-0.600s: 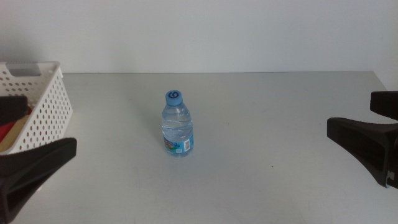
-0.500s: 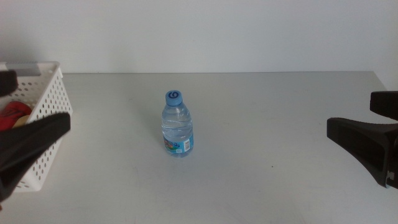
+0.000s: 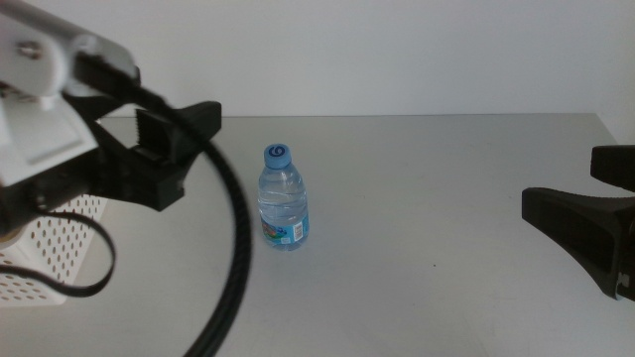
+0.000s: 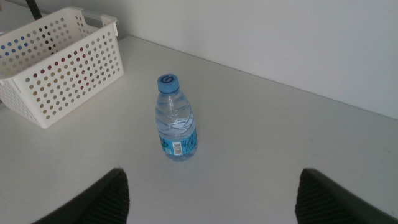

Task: Use arms to grab the bottles and put them into the dustbin to the left of the table.

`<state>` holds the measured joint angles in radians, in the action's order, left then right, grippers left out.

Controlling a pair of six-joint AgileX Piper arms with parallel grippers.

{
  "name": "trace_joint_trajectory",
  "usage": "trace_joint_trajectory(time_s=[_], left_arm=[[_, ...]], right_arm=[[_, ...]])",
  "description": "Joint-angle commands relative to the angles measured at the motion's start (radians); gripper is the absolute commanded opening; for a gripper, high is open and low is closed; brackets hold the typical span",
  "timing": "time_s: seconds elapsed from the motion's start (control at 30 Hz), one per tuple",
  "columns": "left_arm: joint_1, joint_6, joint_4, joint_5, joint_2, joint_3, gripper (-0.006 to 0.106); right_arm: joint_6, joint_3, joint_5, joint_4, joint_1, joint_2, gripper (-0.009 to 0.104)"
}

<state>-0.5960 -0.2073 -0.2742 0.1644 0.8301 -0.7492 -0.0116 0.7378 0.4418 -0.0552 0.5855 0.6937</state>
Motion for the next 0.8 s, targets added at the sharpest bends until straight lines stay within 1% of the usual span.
trace_joint_trajectory(time_s=[0.0,0.23,0.3,0.4,0.5,0.6,0.77], left_arm=[[0.012,-0.087,-0.001,-0.079,0.063,-0.021,0.083],[0.009,-0.094,0.000,-0.102,0.169,0.001,0.083],[0.010,-0.094,-0.001,-0.180,0.189,0.052,0.083],[0.029,-0.094,0.000,-0.420,0.223,0.165,0.083],[0.066,-0.095,0.018,-0.609,0.284,0.252,0.083],[0.088,-0.088,0.033,-0.675,0.341,0.283,0.083],[0.118,-0.055,0.047,-0.759,0.420,0.269,0.083]], right_arm=[[0.012,0.035,-0.066,0.008,0.003,-0.003,0.073],[0.012,0.035,-0.066,0.008,0.003,-0.003,0.073],[0.012,0.035,-0.066,0.008,0.003,-0.003,0.073],[0.012,0.035,-0.066,0.008,0.003,-0.003,0.073],[0.012,0.035,-0.066,0.008,0.003,-0.003,0.073],[0.012,0.035,-0.066,0.008,0.003,-0.003,0.073],[0.012,0.035,-0.066,0.008,0.003,-0.003,0.073]])
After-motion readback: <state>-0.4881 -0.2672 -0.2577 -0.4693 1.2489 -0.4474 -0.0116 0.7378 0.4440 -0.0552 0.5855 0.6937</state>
